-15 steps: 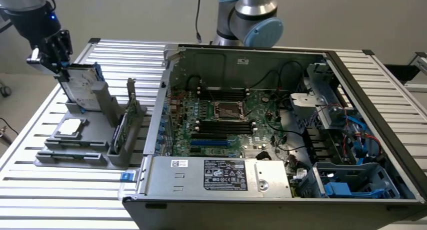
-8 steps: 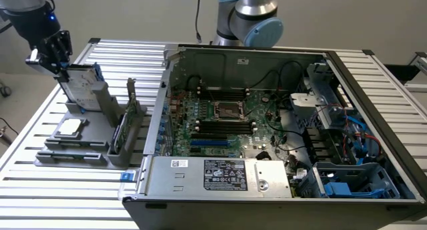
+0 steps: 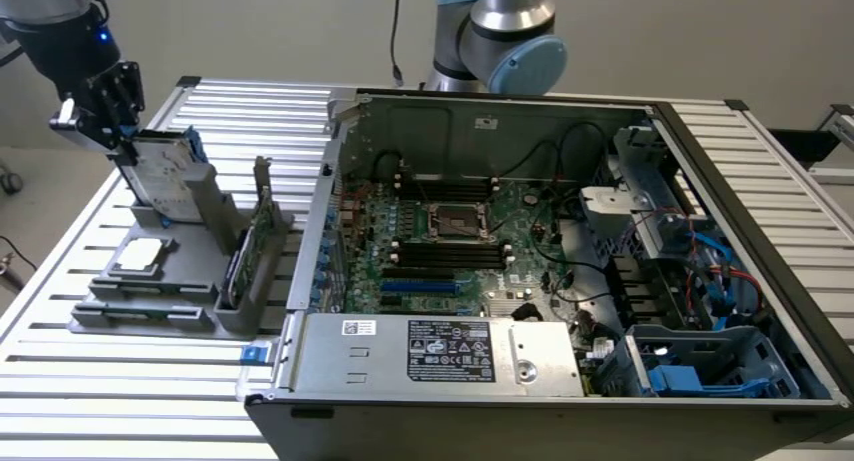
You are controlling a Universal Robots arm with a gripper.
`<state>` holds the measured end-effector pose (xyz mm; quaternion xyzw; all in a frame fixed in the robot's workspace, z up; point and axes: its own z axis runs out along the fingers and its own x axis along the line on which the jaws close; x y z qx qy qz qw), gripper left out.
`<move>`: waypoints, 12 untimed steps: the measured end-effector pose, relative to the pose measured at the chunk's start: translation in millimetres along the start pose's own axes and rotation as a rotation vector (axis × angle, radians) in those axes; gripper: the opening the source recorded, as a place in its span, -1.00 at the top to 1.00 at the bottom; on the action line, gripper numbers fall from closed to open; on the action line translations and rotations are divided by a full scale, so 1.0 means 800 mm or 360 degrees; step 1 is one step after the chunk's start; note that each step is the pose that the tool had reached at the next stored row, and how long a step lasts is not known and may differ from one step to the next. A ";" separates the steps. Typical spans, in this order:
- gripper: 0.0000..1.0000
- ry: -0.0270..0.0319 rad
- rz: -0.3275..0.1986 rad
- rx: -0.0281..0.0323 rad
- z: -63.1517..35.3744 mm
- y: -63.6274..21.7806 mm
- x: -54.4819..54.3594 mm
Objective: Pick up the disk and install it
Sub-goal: 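Pick up the disk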
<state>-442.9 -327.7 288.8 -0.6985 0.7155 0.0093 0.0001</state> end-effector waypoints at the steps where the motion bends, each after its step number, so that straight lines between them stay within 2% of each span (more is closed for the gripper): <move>1: 0.35 0.00001 0.0000 0.00000 0.000 0.000 0.000; 9: 0.35 -0.00001 0.0000 0.00003 0.000 0.000 0.000; 12: 0.35 -0.00001 0.0000 0.00003 -0.004 0.000 0.000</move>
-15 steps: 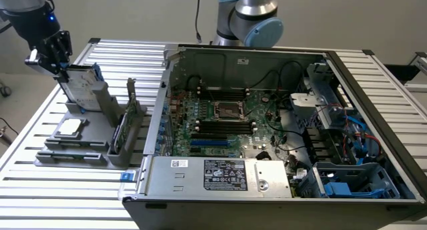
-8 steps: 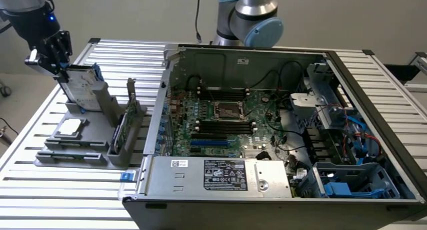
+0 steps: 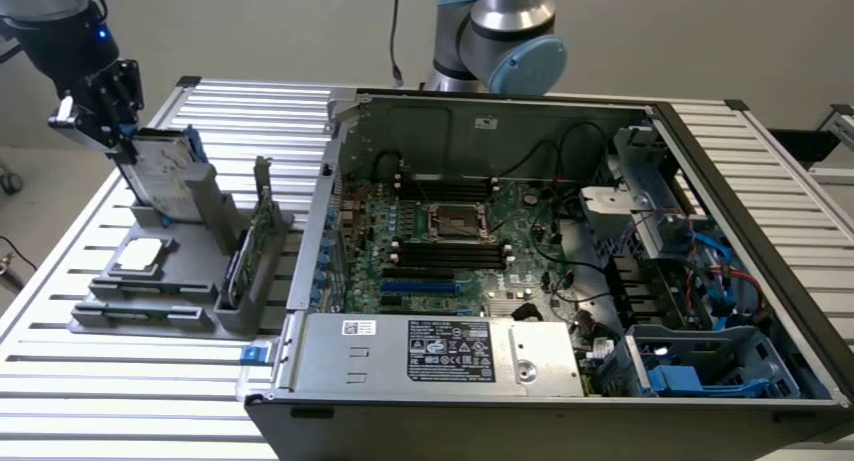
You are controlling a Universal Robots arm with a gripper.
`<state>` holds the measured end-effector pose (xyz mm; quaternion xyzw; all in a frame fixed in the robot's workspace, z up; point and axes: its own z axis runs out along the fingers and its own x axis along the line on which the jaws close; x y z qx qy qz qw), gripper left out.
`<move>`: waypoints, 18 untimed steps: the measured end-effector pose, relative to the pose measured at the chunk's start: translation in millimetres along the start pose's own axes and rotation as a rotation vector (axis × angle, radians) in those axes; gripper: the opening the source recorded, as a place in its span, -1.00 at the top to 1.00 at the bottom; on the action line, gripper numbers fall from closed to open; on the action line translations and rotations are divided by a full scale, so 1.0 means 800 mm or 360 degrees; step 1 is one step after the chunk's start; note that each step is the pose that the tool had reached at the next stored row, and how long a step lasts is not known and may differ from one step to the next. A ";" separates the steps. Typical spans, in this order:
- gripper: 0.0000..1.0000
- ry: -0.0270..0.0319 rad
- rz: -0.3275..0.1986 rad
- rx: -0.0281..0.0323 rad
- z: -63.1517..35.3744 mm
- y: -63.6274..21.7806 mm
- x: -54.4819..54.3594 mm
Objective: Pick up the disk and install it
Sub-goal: 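Pick up the disk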
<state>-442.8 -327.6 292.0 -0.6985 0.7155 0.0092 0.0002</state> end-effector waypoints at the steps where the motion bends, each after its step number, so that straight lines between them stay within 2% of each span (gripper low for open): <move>1: 0.35 0.00000 0.0000 -0.00002 -0.002 0.000 0.000; 11: 0.35 -0.00005 0.0000 -0.00002 -0.032 0.000 0.001; 18: 0.35 -0.00009 0.0000 -0.00011 -0.068 -0.002 0.002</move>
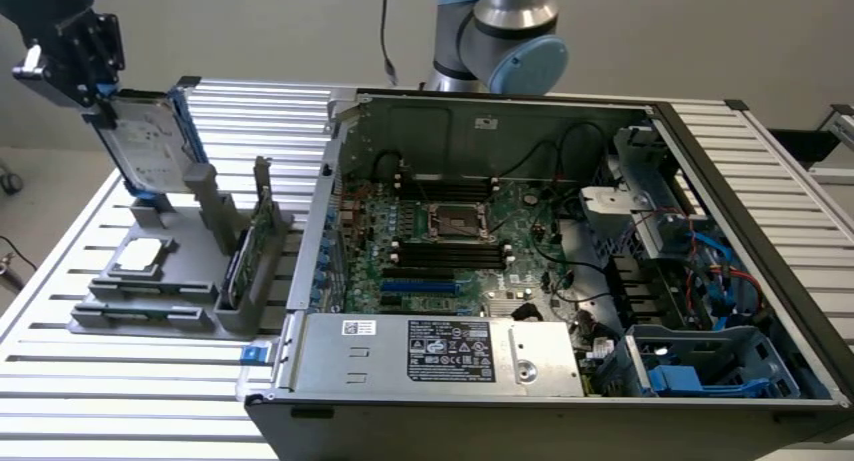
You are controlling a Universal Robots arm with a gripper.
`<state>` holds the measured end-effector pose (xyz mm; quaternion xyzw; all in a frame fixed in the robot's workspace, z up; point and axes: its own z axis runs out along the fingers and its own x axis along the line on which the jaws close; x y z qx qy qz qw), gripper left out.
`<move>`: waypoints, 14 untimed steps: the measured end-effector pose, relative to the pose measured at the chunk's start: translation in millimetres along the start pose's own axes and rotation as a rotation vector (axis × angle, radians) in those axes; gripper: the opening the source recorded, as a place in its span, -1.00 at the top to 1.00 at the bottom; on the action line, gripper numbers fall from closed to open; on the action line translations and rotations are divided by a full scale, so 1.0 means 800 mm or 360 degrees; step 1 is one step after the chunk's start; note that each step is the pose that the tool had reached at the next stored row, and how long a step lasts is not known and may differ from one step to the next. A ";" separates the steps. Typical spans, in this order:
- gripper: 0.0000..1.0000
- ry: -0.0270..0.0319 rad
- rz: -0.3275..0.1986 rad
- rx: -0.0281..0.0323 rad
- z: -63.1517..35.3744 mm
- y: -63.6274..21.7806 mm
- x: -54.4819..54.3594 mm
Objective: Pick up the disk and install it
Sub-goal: 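Pick up the disk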
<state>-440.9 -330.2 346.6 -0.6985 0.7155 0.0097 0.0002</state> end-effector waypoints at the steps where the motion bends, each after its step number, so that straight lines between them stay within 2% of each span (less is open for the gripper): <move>1: 0.35 -0.00004 0.0000 0.00001 -0.006 0.000 0.000; 7: 0.35 -0.00011 0.0000 -0.00025 -0.040 -0.001 0.004; 14: 0.35 -0.00022 -0.0002 -0.00043 -0.073 -0.003 0.012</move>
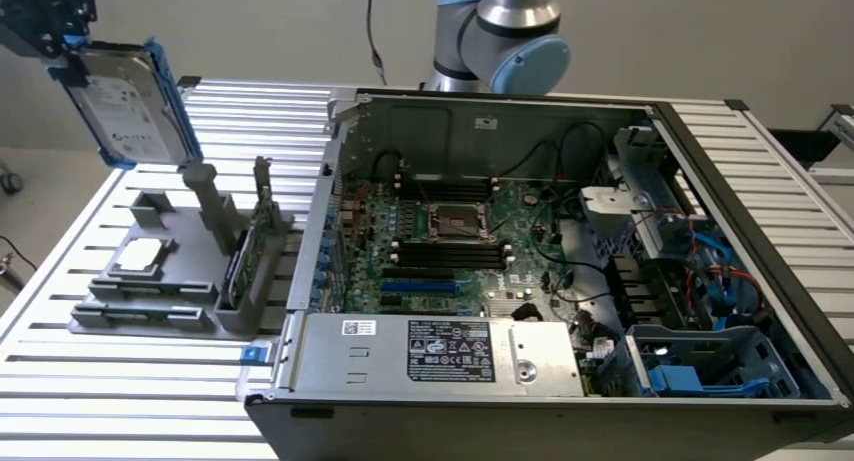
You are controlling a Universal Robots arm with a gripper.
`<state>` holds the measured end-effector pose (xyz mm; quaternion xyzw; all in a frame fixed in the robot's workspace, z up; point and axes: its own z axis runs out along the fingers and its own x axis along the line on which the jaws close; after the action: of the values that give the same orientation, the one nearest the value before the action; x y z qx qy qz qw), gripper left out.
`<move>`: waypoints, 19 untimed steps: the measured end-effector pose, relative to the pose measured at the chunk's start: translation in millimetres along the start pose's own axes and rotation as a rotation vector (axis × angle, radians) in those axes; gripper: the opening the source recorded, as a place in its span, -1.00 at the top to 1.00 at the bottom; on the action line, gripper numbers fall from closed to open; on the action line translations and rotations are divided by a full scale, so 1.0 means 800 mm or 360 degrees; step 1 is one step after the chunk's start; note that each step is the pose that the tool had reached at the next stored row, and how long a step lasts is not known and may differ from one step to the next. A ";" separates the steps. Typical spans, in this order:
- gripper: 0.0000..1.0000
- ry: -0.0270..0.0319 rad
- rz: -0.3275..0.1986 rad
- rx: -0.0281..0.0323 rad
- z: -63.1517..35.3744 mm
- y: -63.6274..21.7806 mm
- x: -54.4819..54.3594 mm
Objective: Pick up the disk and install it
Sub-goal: 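Pick up the disk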
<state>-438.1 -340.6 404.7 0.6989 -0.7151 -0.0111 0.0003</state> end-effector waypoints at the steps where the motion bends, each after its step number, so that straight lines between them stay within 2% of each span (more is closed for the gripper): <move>1: 0.35 0.00000 0.0000 -0.00006 -0.003 -0.001 0.001; 5: 0.35 -0.00006 -0.0002 -0.00013 -0.013 -0.009 0.006; 9: 0.35 -0.00035 -0.0004 -0.00015 -0.020 -0.023 0.010; 19: 0.35 -0.00169 -0.0010 -0.00020 -0.042 -0.072 0.016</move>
<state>-380.2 -354.9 437.5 0.7011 -0.7129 -0.0153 -0.0031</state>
